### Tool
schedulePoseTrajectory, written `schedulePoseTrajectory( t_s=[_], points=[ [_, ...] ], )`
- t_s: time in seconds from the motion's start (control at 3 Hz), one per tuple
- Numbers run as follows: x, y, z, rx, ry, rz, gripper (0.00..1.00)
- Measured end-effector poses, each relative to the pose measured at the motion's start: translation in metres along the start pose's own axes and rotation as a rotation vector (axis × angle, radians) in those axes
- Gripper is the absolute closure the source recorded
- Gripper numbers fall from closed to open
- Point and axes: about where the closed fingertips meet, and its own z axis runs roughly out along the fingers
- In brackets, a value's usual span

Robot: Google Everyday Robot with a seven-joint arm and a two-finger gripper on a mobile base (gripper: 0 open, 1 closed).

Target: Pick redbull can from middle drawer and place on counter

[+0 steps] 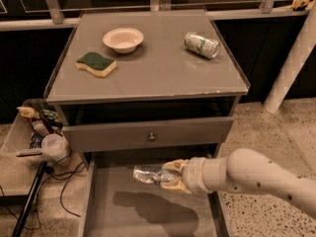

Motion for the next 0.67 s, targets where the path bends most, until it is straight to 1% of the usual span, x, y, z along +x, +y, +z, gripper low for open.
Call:
schedulePoseTrajectory(
  t_s=[0.33, 0.67],
  points=[
    [-0.027, -0.036, -0.055, 0.034, -0.025, 0.034, 1.0],
    [-0.051, -0.058, -0.106, 0.071, -0.063, 0.053, 1.0]
  ],
)
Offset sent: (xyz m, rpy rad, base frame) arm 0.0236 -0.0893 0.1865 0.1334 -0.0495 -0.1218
